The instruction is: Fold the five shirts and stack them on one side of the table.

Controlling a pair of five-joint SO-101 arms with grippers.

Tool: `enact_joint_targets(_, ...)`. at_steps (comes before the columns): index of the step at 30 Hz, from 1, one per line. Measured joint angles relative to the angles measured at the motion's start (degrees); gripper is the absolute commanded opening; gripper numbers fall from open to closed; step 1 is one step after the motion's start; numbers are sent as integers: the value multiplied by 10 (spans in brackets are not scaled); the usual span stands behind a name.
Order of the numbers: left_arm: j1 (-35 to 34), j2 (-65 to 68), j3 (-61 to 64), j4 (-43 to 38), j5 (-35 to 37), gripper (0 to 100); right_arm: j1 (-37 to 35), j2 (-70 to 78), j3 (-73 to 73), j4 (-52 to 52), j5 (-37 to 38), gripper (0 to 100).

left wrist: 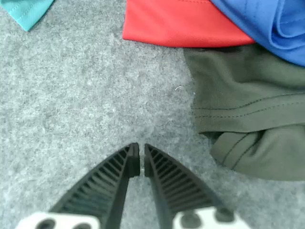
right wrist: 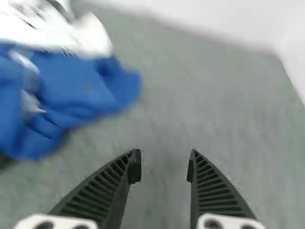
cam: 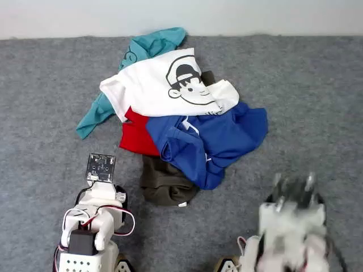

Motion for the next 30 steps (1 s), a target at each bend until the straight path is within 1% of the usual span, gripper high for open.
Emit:
enact_joint_targets(2,1,0,0,0,0,28,18,42,-1,-1,1,178)
enact_joint_targets(5,1,0,0,0,0,28,25,226,14,-11,11,178)
enact_joint_targets(6,0,0,0,0,0,28,25,300,21,-16,21,178)
enact_joint_targets(8,0,0,0,0,0,28,24,396,40,-34,45,178)
enact_joint_targets(12,2,0,0,0,0,28,24,513,62,-85,55,178)
enact_joint_targets(18,0,0,0,0,0,28,24,579,69,-150,37,179)
enact_joint_targets(26,0,0,0,0,0,28,24,585,91,-229,36,179)
enact_joint_targets(30,2,0,0,0,0,28,24,585,91,-241,34,179)
